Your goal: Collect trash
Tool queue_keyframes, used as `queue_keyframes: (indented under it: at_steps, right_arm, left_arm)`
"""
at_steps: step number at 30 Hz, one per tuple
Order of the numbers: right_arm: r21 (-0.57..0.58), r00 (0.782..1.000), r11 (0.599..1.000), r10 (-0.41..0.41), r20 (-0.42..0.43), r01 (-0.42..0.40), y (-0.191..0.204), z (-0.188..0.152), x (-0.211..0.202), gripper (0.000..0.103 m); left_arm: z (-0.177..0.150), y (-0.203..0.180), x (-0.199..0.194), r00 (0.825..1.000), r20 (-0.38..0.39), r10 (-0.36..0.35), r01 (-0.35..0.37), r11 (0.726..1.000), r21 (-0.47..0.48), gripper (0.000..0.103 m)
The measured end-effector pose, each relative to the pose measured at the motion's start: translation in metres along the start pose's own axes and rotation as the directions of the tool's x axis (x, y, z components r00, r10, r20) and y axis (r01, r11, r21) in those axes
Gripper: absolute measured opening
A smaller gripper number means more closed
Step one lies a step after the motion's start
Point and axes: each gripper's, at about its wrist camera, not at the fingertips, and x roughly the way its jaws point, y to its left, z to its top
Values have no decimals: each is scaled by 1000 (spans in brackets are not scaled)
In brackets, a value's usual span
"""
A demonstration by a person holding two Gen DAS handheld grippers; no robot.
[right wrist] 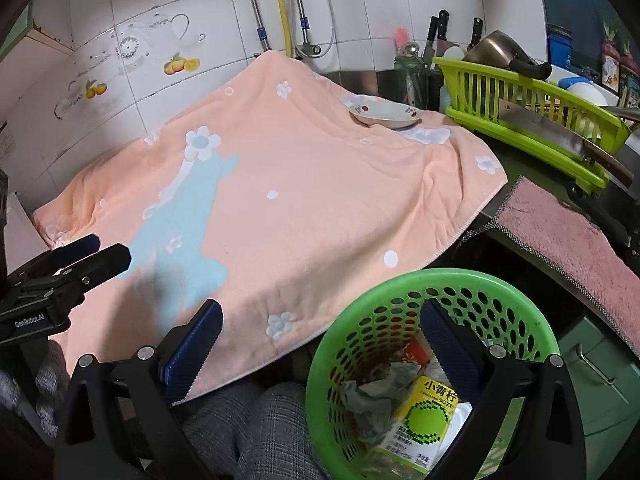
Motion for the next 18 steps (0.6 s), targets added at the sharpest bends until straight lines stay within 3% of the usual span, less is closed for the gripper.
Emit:
queue_keyframes:
  at_steps: [8,18]
  right_arm:
    - [18,1000,1000,-1,8,1,9,1,2,96]
    - [10,999,1000,-25,29,25,12,1,-4,96]
  left_arm:
    - [-1,11,-6,998,26,60,-60,998,-27,98]
    - [0,14,-10,996,44,79,-77,996,-43,98]
